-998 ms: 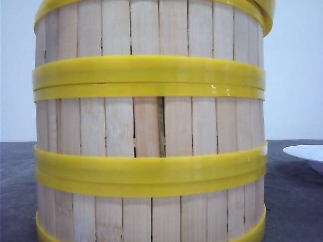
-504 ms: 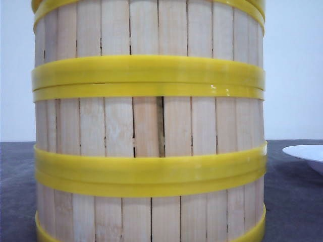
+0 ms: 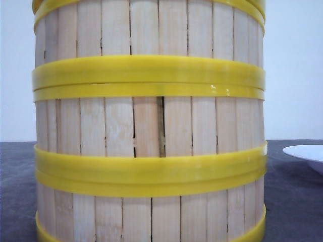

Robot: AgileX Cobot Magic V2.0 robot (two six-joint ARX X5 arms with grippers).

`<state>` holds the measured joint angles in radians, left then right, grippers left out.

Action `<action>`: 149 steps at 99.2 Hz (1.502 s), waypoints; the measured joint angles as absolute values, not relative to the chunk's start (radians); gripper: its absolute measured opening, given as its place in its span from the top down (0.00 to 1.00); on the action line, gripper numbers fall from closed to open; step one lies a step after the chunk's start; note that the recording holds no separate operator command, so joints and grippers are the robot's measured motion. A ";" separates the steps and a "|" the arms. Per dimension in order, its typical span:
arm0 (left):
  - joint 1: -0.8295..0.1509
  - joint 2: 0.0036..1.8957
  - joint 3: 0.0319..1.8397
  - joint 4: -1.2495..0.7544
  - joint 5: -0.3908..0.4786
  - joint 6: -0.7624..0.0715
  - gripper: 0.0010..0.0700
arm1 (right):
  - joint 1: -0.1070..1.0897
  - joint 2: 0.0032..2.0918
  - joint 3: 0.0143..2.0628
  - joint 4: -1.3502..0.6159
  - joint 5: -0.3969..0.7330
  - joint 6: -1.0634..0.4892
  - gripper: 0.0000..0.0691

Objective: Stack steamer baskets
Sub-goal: 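Place the lid on top of the basket stack and release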

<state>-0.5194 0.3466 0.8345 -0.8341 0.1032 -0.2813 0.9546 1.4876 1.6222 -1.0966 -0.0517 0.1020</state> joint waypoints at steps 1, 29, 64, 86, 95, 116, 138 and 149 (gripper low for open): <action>-0.519 0.347 0.834 -0.834 0.103 -0.281 0.58 | 0.955 1.488 1.622 -1.097 -0.052 0.102 0.92; -0.519 0.347 0.834 -0.834 0.104 -0.281 0.58 | 0.955 1.492 1.622 -1.082 -0.051 0.106 0.66; -0.519 0.347 0.834 -0.834 0.103 -0.281 0.58 | 0.955 1.464 1.622 -0.978 0.018 0.109 0.53; -0.519 0.347 0.834 -0.834 0.103 -0.281 0.58 | 0.955 1.295 1.623 -0.923 0.230 0.109 0.53; -0.519 0.347 0.834 -0.834 0.103 -0.281 0.58 | 0.955 1.219 1.626 -0.923 0.311 0.109 0.53; -0.519 0.347 0.834 -0.834 0.103 -0.281 0.58 | 0.955 1.055 1.626 -0.994 0.471 0.111 0.53; -0.519 0.347 0.834 -0.824 0.103 -0.281 0.58 | 0.955 0.915 1.615 -1.126 0.603 0.147 0.53; -0.519 0.347 0.834 -0.818 0.103 -0.281 0.58 | 0.955 0.836 1.535 -1.127 0.609 0.185 0.53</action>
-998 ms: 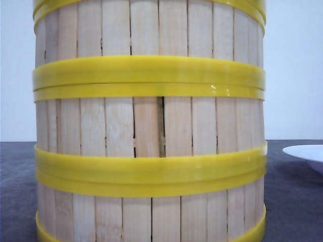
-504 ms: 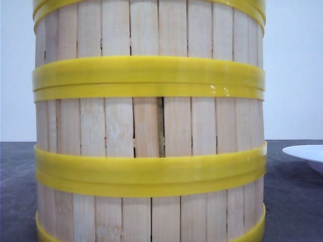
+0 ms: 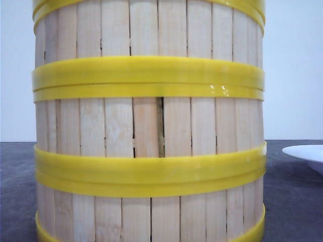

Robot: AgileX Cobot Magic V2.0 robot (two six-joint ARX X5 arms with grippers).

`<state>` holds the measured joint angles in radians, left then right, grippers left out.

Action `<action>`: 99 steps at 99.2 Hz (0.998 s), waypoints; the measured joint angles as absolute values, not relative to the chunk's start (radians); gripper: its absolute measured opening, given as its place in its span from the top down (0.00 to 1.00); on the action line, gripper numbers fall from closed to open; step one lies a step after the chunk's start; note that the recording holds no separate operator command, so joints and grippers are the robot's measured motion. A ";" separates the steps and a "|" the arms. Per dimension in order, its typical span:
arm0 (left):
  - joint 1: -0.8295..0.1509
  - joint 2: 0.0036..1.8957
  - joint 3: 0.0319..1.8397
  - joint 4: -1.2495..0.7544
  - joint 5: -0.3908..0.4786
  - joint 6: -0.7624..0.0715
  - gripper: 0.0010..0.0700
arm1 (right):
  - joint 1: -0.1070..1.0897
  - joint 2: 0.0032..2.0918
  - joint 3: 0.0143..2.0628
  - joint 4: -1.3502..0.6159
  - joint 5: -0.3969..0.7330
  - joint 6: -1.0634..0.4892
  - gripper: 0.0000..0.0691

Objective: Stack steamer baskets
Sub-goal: 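Place the lid on top of the basket stack and release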

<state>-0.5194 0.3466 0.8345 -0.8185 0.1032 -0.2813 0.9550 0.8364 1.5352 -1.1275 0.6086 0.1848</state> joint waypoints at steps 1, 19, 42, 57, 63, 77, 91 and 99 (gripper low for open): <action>-0.519 0.347 0.834 -0.818 0.103 -0.281 0.58 | 0.955 0.829 1.525 -1.128 0.611 0.189 0.53; -0.519 0.347 0.834 -0.818 0.103 -0.281 0.58 | 0.955 0.712 1.325 -1.135 0.634 0.283 0.53; -0.519 0.347 0.834 -0.797 0.103 -0.281 0.58 | 0.955 0.668 1.235 -1.134 0.634 0.349 0.53; -0.519 0.347 0.834 -0.797 0.103 -0.281 0.84 | 0.955 0.668 1.235 -1.132 0.634 0.356 0.84; -0.519 0.347 0.834 -0.796 0.103 -0.281 0.93 | 0.955 0.668 1.235 -1.125 0.633 0.356 0.93; -0.519 0.347 0.834 -0.787 0.103 -0.281 0.98 | 0.955 0.668 1.235 -1.104 0.633 0.357 0.98; -0.519 0.347 0.834 -0.788 0.103 -0.281 0.98 | 0.955 0.668 1.235 -1.086 0.633 0.365 0.99; -0.519 0.347 0.834 -0.788 0.103 -0.281 0.98 | 0.955 0.668 1.235 -1.086 0.633 0.368 0.99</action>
